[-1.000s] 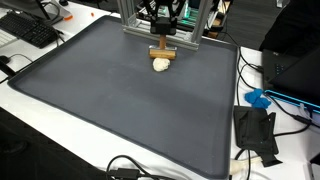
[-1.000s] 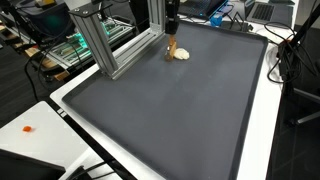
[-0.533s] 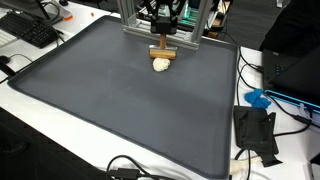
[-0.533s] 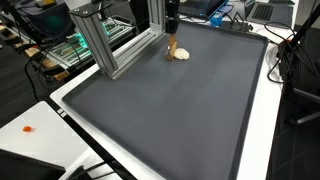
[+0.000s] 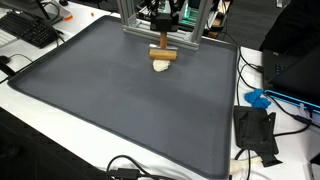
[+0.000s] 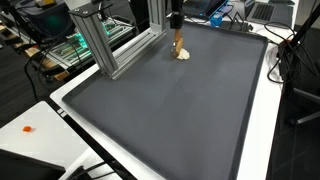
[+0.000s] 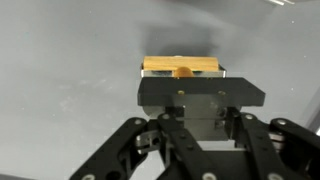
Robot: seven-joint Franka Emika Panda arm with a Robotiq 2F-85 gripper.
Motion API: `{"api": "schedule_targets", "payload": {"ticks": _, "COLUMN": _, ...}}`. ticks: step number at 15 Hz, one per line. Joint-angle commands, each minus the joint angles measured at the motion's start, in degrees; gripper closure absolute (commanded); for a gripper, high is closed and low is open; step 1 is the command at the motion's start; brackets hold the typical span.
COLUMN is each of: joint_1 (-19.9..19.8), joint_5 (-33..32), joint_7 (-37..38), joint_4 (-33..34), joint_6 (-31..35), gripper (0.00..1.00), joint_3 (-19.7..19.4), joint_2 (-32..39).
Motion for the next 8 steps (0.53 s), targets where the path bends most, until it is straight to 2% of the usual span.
{"api": "schedule_targets", "payload": {"ticks": 1, "joint_1": -0.05, "joint_5": 3.37, "joint_7": 4.03, "joint_4": 0.56, "joint_6": -0.48, "gripper": 0.78, "joint_3": -0.1, "joint_2": -0.48}}
{"api": "schedule_targets", "payload": {"ticks": 4, "joint_1": -0.32, "joint_5": 5.25, "joint_7": 10.16, "joint_4": 0.13, "joint_6": 0.9, "gripper": 0.78, "joint_3": 0.01, "joint_2": 0.35}}
{"api": "schedule_targets", "payload": {"ticks": 8, "joint_1": -0.75, "joint_5": 3.13, "joint_7": 21.52, "joint_4": -0.95, "joint_6": 5.34, "gripper": 0.78, "joint_3": 0.28, "joint_2": 1.93}}
